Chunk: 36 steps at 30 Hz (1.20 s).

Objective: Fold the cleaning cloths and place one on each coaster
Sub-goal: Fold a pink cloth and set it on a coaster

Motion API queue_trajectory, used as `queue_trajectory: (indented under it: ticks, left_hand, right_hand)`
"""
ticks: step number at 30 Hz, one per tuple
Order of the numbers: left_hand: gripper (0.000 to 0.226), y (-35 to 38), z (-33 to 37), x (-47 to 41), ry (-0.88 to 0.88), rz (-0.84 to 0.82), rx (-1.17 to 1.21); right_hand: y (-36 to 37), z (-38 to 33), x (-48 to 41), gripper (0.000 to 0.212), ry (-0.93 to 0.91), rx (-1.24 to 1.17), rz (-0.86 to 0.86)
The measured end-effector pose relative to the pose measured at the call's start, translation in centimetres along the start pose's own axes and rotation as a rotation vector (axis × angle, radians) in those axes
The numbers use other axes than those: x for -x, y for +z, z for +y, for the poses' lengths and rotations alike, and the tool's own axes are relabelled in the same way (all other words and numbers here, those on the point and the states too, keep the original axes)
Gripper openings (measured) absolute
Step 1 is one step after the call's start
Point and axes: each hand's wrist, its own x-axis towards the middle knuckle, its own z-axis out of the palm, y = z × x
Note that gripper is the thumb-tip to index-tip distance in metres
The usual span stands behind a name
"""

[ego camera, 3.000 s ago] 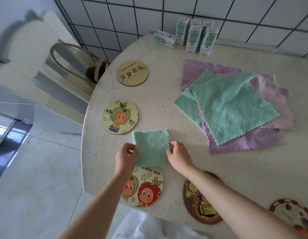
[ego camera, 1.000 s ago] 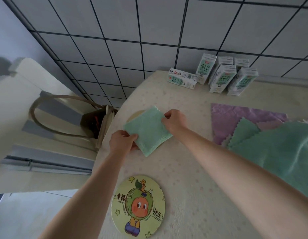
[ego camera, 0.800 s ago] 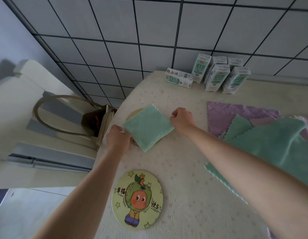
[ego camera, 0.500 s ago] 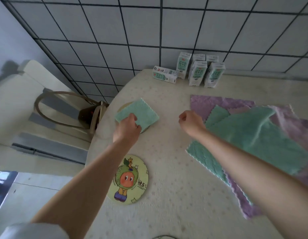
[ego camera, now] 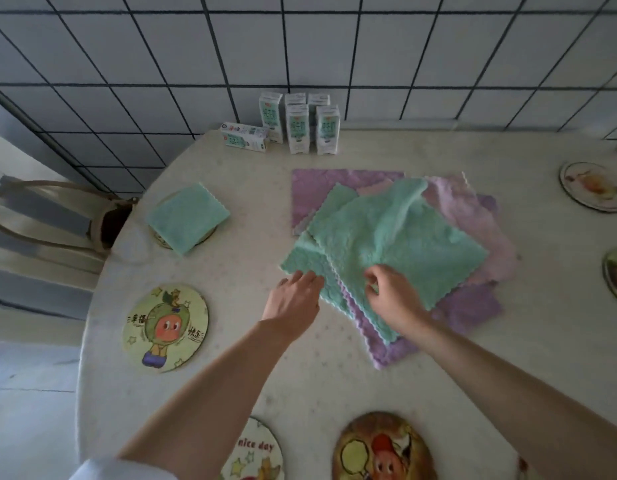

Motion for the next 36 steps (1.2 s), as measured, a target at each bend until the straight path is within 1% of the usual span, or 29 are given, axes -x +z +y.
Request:
queue_trajectory:
  ticks: [3, 6, 8, 10, 12, 13, 15, 17, 19, 20, 21, 22, 24, 25, 28, 31, 33, 34, 36]
  left_hand:
    - [0.037, 2.4, 3.0, 0.0, 0.177, 0.084, -0.016]
    - [0.033, 3.5, 5.0, -0.5, 0.276, 0.109, -0.038]
    - [0.035, 3.9, 5.7, -1.0, 0.296, 0.069, -0.084]
    - [0.045, 4.5, 6.0, -1.3, 0.291, -0.018, -0.154]
    - [0.048, 5.1, 6.0, -1.6, 0.276, -0.056, -0.187]
    - [0.048, 5.2, 6.1, -1.8, 0.271, -0.058, -0.182]
    - [0.045, 5.4, 6.0, -2.0, 0.271, -0.056, -0.167]
    - [0.042, 5.5, 5.9, -2.2, 0.281, -0.025, -0.151]
    - [0.038, 5.4, 5.9, -2.5, 0.302, 0.028, -0.12]
    - [0.037, 5.2, 6.0, -2.7, 0.312, 0.05, -0.107]
    - [0.037, 5.0, 5.9, -3.0, 0.311, 0.064, -0.093]
    - [0.038, 4.8, 5.7, -3.5, 0.293, 0.07, -0.077]
    - [0.04, 4.3, 5.3, -4.7, 0.229, 0.085, -0.047]
    - [0.04, 3.9, 5.1, -5.4, 0.193, 0.09, -0.03]
    - [0.042, 2.0, 4.6, -8.1, 0.07, 0.052, 0.033]
    - [0.049, -0.1, 3.1, -10.5, -0.092, 0.039, 0.189]
    - [0.046, -1.6, 2.2, -11.5, -0.211, 0.086, 0.362]
    - [0.043, -2.4, 1.8, -11.9, -0.265, 0.12, 0.425]
    - [0.039, -4.2, 1.4, -12.5, -0.338, 0.193, 0.459]
  right_hand:
    - [0.6, 2.9, 2.4, 0.024, -0.054, 0.072, -0.037]
    - [0.8, 4.1, 4.1, 0.027, -0.11, 0.163, -0.04]
    - [1.0, 4.3, 4.6, 0.035, -0.156, 0.224, -0.062]
    - [1.1, 4.6, 5.1, 0.045, -0.18, 0.323, -0.11]
    - [1.3, 4.7, 5.2, 0.035, -0.202, 0.443, -0.118]
    - [1.5, 4.8, 5.2, 0.031, -0.209, 0.477, -0.09]
    - [1.8, 4.8, 5.2, 0.026, -0.25, 0.49, -0.025]
    - [1.5, 4.6, 5.1, 0.012, -0.292, 0.473, 0.022]
    - [1.0, 4.6, 4.4, 0.04, -0.282, 0.404, 0.06]
    - [0.5, 4.5, 4.0, 0.047, -0.276, 0.372, 0.066]
    - [-0.1, 4.4, 3.7, 0.047, -0.281, 0.337, 0.07]
    - [-1.0, 4.2, 3.5, 0.041, -0.293, 0.308, 0.067]
    - [-2.7, 3.8, 3.2, 0.022, -0.298, 0.272, 0.089]
    - [-3.8, 3.4, 3.2, 0.016, -0.3, 0.263, 0.113]
    - [-6.6, 2.4, 3.2, 0.023, -0.353, 0.187, 0.215]
    - [-10.1, 1.6, 3.3, 0.028, -0.38, -0.101, 0.232]
    - [-12.3, 1.1, 3.4, 0.02, -0.329, -0.289, 0.226]
    - [-13.0, 1.2, 3.2, 0.015, -0.304, -0.333, 0.241]
    - [-14.3, 1.2, 2.6, 0.009, -0.301, -0.328, 0.304]
